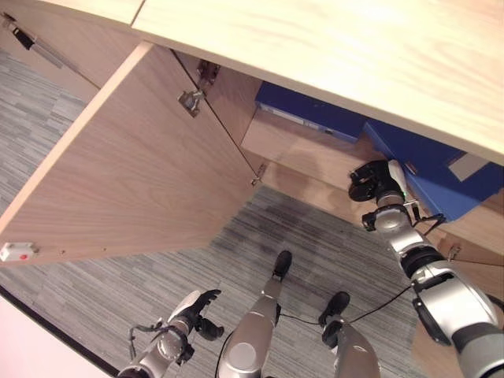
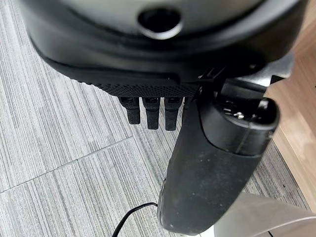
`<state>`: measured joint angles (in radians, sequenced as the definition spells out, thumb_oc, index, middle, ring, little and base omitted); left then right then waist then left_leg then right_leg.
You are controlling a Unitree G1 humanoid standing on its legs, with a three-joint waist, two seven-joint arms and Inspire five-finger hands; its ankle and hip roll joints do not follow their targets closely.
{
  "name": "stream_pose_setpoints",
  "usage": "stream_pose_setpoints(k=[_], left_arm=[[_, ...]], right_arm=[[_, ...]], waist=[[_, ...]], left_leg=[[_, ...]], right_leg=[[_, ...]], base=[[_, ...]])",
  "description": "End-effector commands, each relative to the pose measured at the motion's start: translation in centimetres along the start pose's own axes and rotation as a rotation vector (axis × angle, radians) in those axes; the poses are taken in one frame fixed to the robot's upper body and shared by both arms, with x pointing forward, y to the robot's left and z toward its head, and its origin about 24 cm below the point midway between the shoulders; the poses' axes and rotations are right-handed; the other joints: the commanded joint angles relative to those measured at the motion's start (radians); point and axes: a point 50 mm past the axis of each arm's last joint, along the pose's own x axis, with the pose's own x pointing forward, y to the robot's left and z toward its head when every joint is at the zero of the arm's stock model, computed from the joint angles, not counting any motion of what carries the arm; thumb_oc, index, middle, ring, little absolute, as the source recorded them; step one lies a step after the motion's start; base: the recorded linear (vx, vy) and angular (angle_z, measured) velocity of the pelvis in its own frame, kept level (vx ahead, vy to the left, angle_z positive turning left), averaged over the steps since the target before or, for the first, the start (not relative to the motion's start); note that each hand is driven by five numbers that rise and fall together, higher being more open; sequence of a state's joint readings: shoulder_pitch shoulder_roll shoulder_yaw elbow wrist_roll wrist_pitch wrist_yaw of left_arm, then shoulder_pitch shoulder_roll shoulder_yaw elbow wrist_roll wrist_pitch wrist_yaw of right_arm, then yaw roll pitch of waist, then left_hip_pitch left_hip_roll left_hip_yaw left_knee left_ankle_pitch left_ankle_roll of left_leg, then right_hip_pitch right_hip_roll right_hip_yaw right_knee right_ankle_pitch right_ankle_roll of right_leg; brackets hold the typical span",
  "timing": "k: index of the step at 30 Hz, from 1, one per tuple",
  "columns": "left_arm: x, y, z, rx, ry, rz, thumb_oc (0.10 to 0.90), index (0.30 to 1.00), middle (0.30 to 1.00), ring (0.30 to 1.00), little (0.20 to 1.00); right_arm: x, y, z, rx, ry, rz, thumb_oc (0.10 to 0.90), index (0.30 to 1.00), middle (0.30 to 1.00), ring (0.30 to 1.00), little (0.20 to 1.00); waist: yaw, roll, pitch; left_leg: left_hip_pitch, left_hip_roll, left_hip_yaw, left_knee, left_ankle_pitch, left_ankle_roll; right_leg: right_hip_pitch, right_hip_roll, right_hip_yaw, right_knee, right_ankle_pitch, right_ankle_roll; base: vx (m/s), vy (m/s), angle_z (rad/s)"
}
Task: Put the empty folder in the office cabinet
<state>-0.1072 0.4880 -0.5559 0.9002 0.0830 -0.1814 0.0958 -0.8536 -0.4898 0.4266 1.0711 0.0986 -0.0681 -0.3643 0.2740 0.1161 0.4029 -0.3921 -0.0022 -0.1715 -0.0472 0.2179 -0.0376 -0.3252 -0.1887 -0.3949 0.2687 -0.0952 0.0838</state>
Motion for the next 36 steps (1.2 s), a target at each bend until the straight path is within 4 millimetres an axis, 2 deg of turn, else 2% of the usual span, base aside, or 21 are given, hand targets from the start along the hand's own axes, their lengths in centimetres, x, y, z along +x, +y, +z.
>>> stream_pose_setpoints(k=[1,9,18,25,36], left_arm=[[-0.8,-0.4,-1.5,-0.01,0.036,-0.015,0.8,0.9,0.9,0.9,0.9],[-1.0,-0.3,-1.7,-0.02,0.033,-0.016,0.8,0.9,0.9,0.9,0.9],[-1.2,-0.4,-2.0,-0.04,0.039,-0.022,0.8,0.9,0.9,0.9,0.9],[-1.4,-0.7,-2.2,-0.042,0.042,-0.038,0.8,0.9,0.9,0.9,0.9],[-1.6,-0.9,-2.4,-0.052,0.045,-0.049,0.8,0.9,0.9,0.9,0.9]], right_arm=[[0.7,-4.3,0.3,-0.06,-0.07,-0.124,0.4,0.3,0.3,0.3,0.3],[0.6,-6.6,-1.3,-0.138,-0.044,-0.151,0.4,0.3,0.3,0.3,0.3],[-0.3,-8.2,-3.9,-0.214,0.002,-0.143,0.4,0.3,0.3,0.3,0.3],[-0.6,-9.4,-5.1,-0.249,0.038,-0.152,0.4,0.3,0.3,0.3,0.3],[-0.6,-12.0,-5.4,-0.302,0.058,-0.211,0.4,0.3,0.3,0.3,0.3]], waist=[[-0.004,-0.011,0.001],[-0.018,-0.018,-0.002],[-0.037,-0.026,-0.005],[-0.043,-0.025,-0.012],[-0.049,-0.022,-0.019]], left_leg=[[-0.016,0.05,-0.012,0.037,-0.098,-0.043],[-0.01,0.052,-0.005,0.035,-0.101,-0.044],[-0.002,0.059,-0.002,0.035,-0.104,-0.046],[0.003,0.061,0.001,0.03,-0.103,-0.046],[0.013,0.066,0.0,0.025,-0.103,-0.045]], right_leg=[[-0.004,-0.077,0.075,-0.005,0.041,0.078],[-0.006,-0.078,0.078,-0.001,0.042,0.079],[-0.006,-0.077,0.085,0.003,0.042,0.08],[-0.004,-0.076,0.086,0.003,0.041,0.08],[-0.006,-0.073,0.09,0.011,0.037,0.08]], base=[[0.0,0.0,0.0],[0.0,0.0,0.0],[0.0,0.0,0.0],[0.0,-0.001,0.0],[0.0,-0.004,-0.04]])
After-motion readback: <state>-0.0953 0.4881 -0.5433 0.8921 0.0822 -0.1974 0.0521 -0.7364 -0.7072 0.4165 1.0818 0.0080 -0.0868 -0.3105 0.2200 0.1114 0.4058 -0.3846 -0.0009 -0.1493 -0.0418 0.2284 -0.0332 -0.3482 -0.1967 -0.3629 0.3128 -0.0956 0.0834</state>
